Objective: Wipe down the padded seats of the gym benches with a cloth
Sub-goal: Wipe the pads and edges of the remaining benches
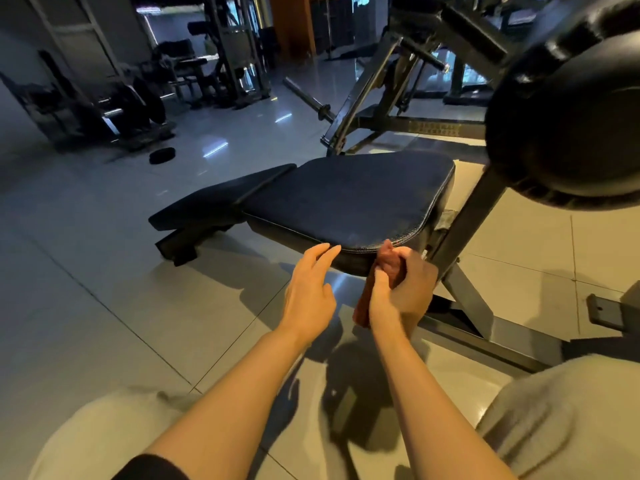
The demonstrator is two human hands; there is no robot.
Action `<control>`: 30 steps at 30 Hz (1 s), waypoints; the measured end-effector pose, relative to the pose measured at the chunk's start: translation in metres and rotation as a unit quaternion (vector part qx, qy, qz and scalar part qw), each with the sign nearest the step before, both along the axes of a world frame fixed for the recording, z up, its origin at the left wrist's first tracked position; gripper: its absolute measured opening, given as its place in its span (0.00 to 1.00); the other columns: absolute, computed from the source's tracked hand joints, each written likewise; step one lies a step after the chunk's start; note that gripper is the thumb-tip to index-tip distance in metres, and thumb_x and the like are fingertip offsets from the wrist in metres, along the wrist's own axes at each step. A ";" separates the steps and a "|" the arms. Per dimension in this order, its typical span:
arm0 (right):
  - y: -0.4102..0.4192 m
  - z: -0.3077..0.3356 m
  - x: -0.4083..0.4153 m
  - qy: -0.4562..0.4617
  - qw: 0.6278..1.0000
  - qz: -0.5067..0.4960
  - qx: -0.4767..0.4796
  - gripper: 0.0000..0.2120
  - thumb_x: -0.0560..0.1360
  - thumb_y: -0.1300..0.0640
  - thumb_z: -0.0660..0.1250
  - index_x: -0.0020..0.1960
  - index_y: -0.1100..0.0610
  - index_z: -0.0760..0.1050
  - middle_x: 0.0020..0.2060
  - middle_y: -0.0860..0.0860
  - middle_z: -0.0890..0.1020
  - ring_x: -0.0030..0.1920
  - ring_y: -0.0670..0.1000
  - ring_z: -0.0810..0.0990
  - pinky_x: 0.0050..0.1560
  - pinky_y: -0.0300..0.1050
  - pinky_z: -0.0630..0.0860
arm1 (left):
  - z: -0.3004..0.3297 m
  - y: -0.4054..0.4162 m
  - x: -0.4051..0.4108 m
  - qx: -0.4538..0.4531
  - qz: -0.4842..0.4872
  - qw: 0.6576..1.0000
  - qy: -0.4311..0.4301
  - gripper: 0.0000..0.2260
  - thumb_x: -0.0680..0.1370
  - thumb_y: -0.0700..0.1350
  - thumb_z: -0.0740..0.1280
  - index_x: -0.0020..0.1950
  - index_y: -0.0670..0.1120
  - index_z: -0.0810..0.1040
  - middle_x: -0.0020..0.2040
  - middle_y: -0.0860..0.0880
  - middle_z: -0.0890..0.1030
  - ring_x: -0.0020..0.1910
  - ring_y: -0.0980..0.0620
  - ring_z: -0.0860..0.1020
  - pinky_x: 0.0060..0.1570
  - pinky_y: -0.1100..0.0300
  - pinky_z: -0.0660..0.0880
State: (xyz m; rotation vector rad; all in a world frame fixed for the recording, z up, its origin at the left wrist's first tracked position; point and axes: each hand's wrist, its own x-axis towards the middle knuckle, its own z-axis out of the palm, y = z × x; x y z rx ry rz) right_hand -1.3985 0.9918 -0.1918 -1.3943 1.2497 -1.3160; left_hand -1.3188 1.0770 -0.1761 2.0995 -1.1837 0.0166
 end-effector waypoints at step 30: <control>0.054 0.011 0.111 0.102 0.967 0.161 -0.167 0.20 0.72 0.70 0.62 0.61 0.58 0.78 0.56 0.51 0.81 0.58 0.51 0.78 0.61 0.48 0.75 | -0.015 0.025 0.147 -0.220 0.144 0.889 0.375 0.11 0.77 0.42 0.68 0.57 0.54 0.75 0.54 0.45 0.80 0.52 0.44 0.80 0.53 0.42 0.79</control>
